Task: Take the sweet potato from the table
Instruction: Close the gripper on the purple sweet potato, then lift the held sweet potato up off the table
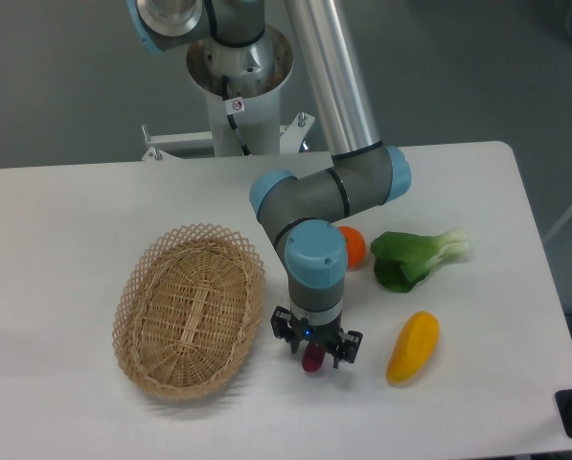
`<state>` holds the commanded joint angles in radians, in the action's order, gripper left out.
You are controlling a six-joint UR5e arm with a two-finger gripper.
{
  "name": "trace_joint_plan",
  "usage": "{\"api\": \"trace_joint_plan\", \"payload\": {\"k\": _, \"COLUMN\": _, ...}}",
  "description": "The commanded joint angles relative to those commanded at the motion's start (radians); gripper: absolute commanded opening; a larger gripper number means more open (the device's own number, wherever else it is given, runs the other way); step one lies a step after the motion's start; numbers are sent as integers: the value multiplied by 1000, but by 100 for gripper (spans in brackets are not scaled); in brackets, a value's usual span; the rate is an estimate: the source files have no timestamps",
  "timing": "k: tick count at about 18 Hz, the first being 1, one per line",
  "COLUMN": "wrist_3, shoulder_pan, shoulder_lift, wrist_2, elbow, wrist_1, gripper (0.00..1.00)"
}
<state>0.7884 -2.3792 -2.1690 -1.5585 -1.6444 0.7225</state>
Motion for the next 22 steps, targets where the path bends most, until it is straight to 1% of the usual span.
{"api": "trace_joint_plan", "payload": {"k": 2, "wrist_3": 5, "shoulder_pan": 0, "shoulder_lift": 3, "wrist_2": 0, "elbow": 0, "wrist_1": -2, "gripper": 36}}
{"api": "trace_joint_plan", "payload": {"k": 3, "wrist_3": 5, "shoulder_pan": 0, "shoulder_lift": 5, "wrist_2": 0, "elbow": 0, "wrist_1": -2, "gripper": 35}}
{"api": "trace_joint_plan", "payload": {"k": 4, "wrist_3": 6, "shoulder_pan": 0, "shoulder_lift": 6, "wrist_2": 0, "elbow": 0, "wrist_1": -3, "gripper": 32}}
{"api": "trace_joint_plan", "payload": {"k": 8, "wrist_3": 18, "shoulder_pan": -2, "shoulder_lift": 21, "wrist_2": 2, "elbow": 6, "wrist_1": -3, "gripper": 32}}
{"api": "trace_joint_plan", "payload": {"k": 13, "wrist_3": 130, "shoulder_pan": -12, "shoulder_lift": 84, "wrist_2": 3, "elbow": 46, "wrist_1": 15, "gripper": 32}}
{"api": "trace_joint_plan", "payload": {"k": 14, "wrist_3": 132, "shoulder_pan": -12, "shoulder_lift": 89, "wrist_2": 3, "elbow": 46, "wrist_1": 15, "gripper": 27}}
{"api": "trace_joint_plan", "payload": {"k": 15, "wrist_3": 132, "shoulder_pan": -15, "shoulder_lift": 94, "wrist_2": 2, "elbow": 46, "wrist_1": 15, "gripper": 20}}
{"api": "trace_joint_plan", "payload": {"k": 16, "wrist_3": 132, "shoulder_pan": -18, "shoulder_lift": 98, "wrist_2": 2, "elbow": 48, "wrist_1": 15, "gripper": 19}}
{"api": "trace_joint_plan", "payload": {"k": 19, "wrist_3": 144, "shoulder_pan": -44, "shoulder_lift": 129, "wrist_2": 11, "elbow": 55, "wrist_1": 17, "gripper": 19}}
{"api": "trace_joint_plan", "payload": {"k": 22, "wrist_3": 222, "shoulder_pan": -69, "shoulder_lift": 173, "wrist_2": 28, "elbow": 55, "wrist_1": 25, "gripper": 19}}
